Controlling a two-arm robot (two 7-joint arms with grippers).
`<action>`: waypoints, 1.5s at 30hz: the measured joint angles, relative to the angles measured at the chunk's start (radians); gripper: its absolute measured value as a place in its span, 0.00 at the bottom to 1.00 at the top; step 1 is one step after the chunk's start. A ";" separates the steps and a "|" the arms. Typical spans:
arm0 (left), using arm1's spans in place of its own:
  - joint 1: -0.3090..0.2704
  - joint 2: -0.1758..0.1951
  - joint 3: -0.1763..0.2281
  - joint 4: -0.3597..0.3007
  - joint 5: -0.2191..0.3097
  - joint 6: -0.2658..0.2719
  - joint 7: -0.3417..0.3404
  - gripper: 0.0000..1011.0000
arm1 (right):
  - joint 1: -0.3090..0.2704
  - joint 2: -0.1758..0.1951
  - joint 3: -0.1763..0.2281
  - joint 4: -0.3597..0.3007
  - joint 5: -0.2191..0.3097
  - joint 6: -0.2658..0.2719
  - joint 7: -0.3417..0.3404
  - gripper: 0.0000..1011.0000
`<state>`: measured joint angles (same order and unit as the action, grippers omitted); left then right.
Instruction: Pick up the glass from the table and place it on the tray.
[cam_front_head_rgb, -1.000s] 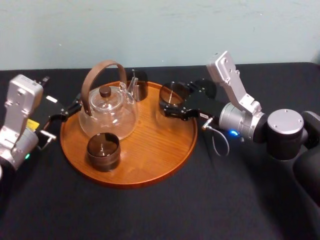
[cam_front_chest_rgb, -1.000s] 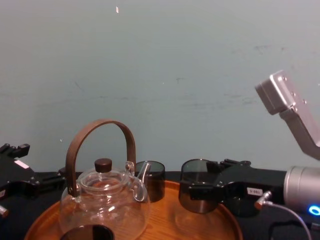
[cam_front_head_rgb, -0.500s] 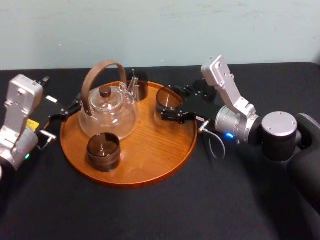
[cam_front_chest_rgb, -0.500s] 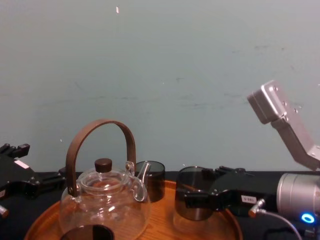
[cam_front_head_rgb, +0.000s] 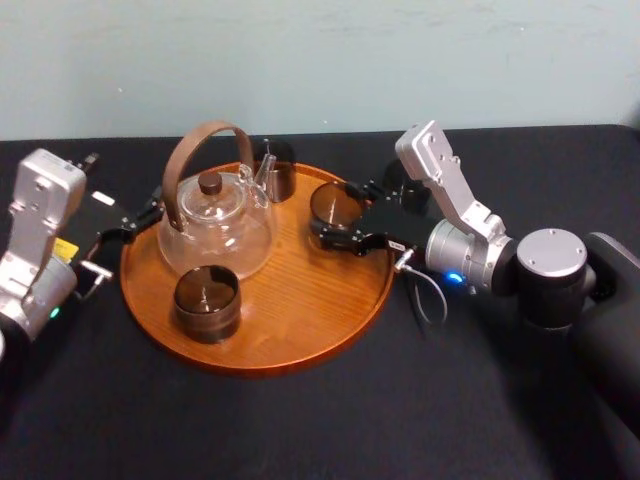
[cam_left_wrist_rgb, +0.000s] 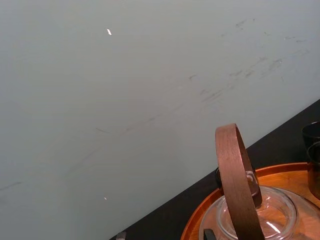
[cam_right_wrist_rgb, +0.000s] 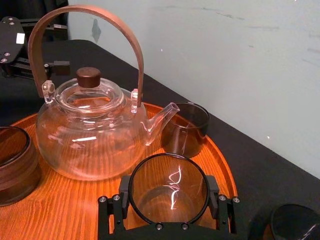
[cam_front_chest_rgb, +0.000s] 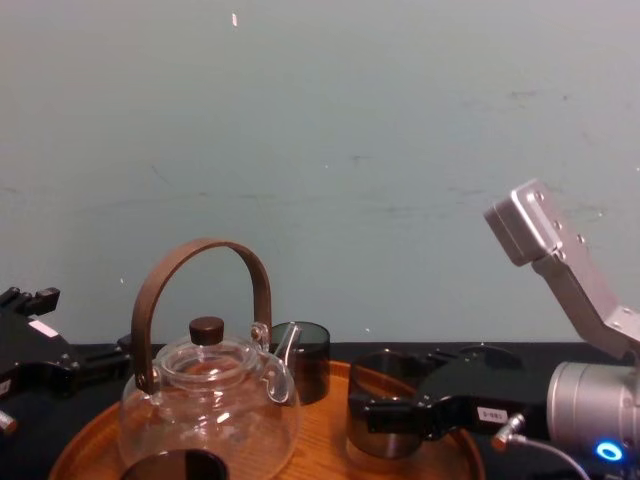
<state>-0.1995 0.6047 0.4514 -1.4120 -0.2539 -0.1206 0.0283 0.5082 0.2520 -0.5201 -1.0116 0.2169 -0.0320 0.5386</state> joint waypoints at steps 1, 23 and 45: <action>0.000 0.000 0.000 0.000 0.000 0.000 0.000 0.99 | 0.000 -0.001 0.000 0.002 -0.001 0.000 0.000 0.89; 0.000 0.000 0.000 0.000 0.000 0.000 0.000 0.99 | 0.000 -0.005 0.001 0.007 -0.011 -0.003 0.001 0.90; 0.000 0.000 0.000 0.000 0.000 0.000 0.000 0.99 | -0.001 -0.005 0.002 0.007 -0.008 -0.002 0.000 0.95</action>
<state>-0.1995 0.6047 0.4514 -1.4120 -0.2539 -0.1205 0.0283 0.5075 0.2473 -0.5182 -1.0050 0.2088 -0.0342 0.5390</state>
